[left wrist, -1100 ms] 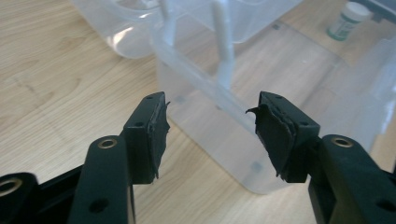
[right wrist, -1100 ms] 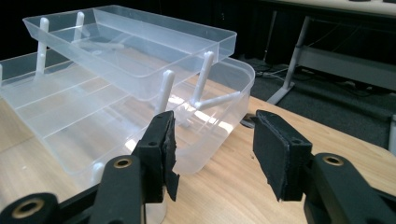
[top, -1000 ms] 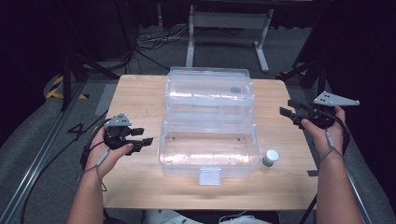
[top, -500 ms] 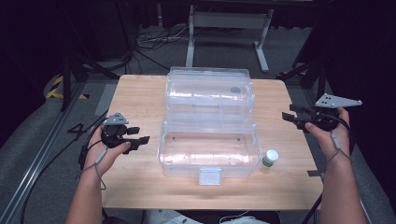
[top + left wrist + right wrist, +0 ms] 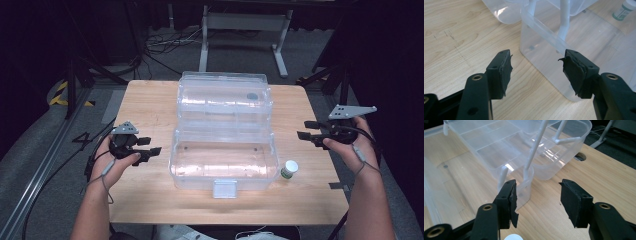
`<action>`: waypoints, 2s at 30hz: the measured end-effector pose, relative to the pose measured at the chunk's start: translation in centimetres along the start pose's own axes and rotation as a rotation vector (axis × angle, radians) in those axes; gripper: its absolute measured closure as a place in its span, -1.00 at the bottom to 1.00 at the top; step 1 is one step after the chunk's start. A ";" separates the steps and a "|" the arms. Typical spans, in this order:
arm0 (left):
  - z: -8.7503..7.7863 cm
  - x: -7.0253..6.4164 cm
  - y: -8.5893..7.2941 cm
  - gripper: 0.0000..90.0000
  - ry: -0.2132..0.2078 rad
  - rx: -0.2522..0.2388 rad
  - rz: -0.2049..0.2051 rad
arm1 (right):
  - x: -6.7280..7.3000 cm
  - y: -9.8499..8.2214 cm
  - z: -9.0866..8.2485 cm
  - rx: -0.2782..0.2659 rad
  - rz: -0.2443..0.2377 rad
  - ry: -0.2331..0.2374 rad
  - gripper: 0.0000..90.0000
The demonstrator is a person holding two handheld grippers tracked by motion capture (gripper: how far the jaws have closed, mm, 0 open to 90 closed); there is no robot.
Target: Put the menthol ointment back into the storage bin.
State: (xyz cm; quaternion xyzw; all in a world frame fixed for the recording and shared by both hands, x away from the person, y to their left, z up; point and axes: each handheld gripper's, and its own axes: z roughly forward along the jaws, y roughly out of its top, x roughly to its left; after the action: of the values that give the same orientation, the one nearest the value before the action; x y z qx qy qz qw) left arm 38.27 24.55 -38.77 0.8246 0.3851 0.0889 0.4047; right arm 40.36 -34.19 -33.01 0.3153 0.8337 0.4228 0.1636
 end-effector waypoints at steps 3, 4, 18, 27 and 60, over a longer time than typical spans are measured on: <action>0.0 0.0 -0.1 -0.11 0.005 0.009 0.001 | 0.3 0.1 0.3 0.033 -0.012 0.005 0.04; 0.0 0.0 0.0 -0.11 0.001 0.008 0.001 | 0.4 0.0 0.4 0.055 -0.002 0.007 0.04; 0.2 -0.1 -0.1 -0.12 -0.002 0.024 0.000 | 0.6 -1.0 1.7 0.252 0.004 0.034 0.02; 0.3 0.0 -0.2 -0.12 -0.006 0.039 -0.001 | 0.8 -1.4 2.3 0.320 -0.005 0.060 0.01; 0.5 0.1 -0.3 -0.13 -0.009 0.050 -0.005 | 1.5 -3.4 5.6 0.563 -0.105 0.160 -0.06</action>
State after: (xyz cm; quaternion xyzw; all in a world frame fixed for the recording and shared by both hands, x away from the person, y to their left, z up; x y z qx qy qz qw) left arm 38.35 24.48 -39.35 0.8339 0.3874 0.0748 0.3860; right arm 40.99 -31.36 -39.01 0.2705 0.9436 0.1892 0.0250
